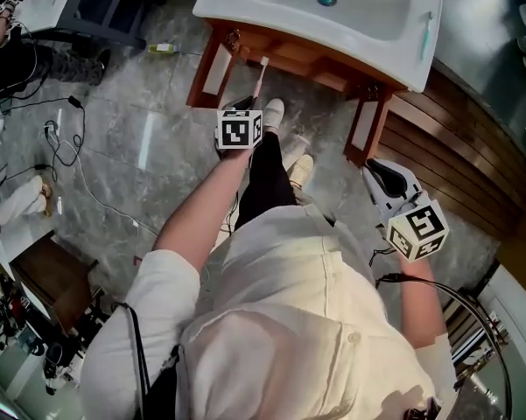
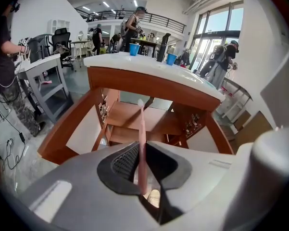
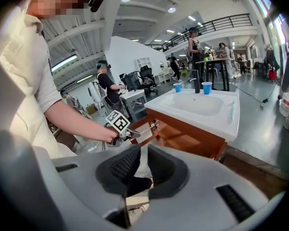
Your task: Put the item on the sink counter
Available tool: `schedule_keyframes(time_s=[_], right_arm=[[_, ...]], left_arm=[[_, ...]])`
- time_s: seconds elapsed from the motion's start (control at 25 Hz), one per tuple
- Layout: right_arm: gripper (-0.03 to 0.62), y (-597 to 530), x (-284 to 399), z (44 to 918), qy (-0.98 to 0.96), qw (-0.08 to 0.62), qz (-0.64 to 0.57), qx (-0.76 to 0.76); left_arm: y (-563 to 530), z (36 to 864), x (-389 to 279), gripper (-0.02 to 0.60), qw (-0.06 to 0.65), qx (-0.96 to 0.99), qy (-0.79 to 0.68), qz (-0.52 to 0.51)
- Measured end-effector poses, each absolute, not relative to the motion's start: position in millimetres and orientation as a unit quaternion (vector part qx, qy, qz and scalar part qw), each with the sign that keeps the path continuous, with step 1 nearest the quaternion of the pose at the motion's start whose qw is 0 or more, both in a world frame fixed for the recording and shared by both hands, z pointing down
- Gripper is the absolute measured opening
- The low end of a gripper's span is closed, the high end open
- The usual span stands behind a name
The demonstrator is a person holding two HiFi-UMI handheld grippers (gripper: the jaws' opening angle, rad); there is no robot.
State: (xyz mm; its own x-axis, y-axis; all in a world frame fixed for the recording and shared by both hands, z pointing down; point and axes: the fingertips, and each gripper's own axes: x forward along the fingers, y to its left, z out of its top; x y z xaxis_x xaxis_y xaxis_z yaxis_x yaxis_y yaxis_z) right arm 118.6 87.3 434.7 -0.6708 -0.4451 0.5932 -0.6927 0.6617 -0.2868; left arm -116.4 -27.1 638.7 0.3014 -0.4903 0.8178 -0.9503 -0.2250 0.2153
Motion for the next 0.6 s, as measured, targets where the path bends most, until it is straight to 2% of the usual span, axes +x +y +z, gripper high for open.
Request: schedule_keyframes(time_s=[0.6], right_arm=[[0.041, 17.4, 52.0, 531.6, -0.9, 0.287, 0.234, 0.23]], left_arm=[[-131.6, 773.7, -102.2, 0.049, 0.369, 0.725, -0.497, 0.302]])
